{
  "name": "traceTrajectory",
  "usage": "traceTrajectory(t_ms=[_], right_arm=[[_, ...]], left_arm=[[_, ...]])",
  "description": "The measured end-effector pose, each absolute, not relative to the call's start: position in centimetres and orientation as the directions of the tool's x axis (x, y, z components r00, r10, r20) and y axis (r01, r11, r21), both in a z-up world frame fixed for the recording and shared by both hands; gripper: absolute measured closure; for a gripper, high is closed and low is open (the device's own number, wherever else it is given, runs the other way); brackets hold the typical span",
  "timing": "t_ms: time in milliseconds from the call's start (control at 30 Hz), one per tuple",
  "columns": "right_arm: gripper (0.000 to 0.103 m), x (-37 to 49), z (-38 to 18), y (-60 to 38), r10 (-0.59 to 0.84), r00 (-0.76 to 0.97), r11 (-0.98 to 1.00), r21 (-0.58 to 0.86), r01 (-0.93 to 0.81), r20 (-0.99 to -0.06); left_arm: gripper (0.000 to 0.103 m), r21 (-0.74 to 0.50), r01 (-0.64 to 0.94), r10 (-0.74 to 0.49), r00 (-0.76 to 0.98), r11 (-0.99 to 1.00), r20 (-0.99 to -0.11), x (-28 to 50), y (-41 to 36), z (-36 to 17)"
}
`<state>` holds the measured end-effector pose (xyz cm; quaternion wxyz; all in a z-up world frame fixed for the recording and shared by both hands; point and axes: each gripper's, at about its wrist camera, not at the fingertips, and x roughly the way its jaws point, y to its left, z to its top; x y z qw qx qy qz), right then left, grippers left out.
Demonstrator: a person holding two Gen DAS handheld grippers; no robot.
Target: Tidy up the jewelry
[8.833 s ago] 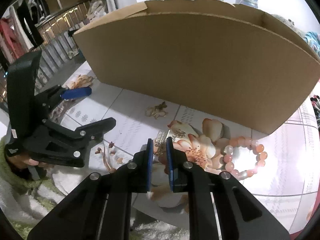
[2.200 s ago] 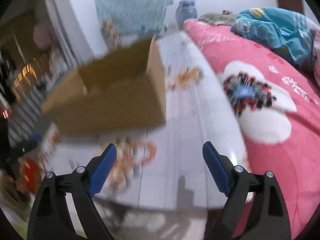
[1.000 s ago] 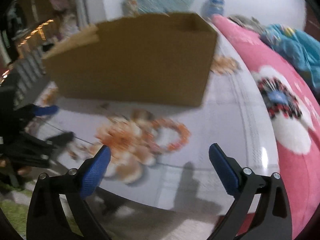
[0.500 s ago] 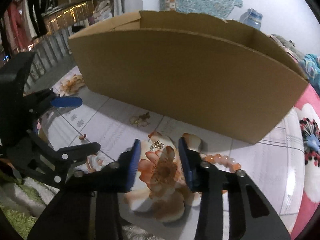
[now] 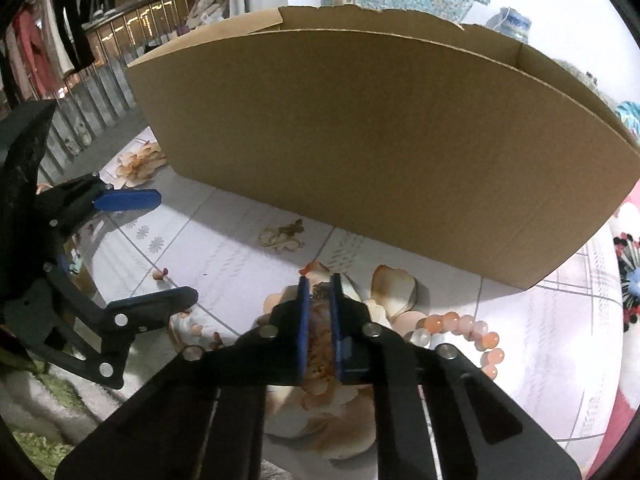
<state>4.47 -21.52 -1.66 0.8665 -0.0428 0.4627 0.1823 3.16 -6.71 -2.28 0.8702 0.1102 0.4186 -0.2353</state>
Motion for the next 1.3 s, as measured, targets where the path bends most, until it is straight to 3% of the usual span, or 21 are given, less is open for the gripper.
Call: traceTrajectory(t_ms=[233, 700, 933, 1300], right_arm=[[0.102, 4.0, -1.5, -22.6, 0.339, 0.485, 0.927, 0.199, -0.317, -0.806], [0.102, 1.7, 2.9, -25.1, 0.382, 0.586, 0.923, 0.266, -0.277, -0.715], [0.089, 2.9, 1.2, -23.2, 0.353, 0.536, 0.928, 0.216, -0.303, -0.766], [0.091, 4.6, -1.4, -20.9, 0.276, 0.484, 0.926, 0.095, -0.364, -0.831]], left_arm=[[0.007, -0.005, 0.5, -0.317, 0.54, 0.866, -0.78, 3.2, -6.8, -2.2], [0.007, -0.007, 0.5, -0.327, 0.555, 0.866, -0.765, 2.9, -6.6, -2.3], [0.007, -0.007, 0.502, -0.327, 0.553, 0.865, -0.766, 2.9, -6.6, -2.2], [0.007, -0.007, 0.509, -0.333, 0.552, 0.86, -0.765, 2.9, -6.6, -2.2]])
